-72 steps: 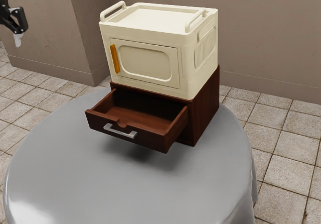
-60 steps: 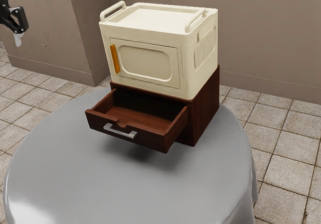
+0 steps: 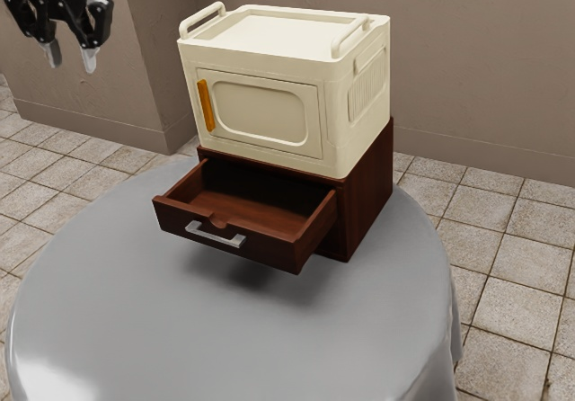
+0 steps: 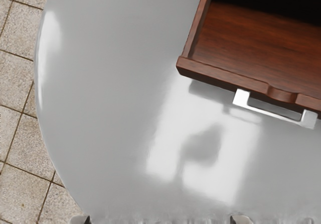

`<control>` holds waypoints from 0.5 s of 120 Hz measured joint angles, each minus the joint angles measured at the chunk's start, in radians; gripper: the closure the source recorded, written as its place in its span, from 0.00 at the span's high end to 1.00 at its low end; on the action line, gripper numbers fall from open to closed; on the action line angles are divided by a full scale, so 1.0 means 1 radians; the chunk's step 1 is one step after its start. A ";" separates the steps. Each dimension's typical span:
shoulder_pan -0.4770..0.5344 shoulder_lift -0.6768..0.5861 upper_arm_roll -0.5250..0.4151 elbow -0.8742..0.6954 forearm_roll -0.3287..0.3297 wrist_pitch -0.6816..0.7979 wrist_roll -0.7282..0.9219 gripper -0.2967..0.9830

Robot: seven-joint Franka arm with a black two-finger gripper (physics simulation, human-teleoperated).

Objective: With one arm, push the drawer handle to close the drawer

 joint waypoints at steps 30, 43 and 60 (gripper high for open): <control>0.100 -0.061 -0.106 -0.324 -0.055 0.112 -0.029 0.22; 0.119 -0.073 -0.107 -0.470 -0.074 0.217 -0.037 0.19; 0.124 -0.081 -0.107 -0.636 -0.097 0.360 -0.044 0.17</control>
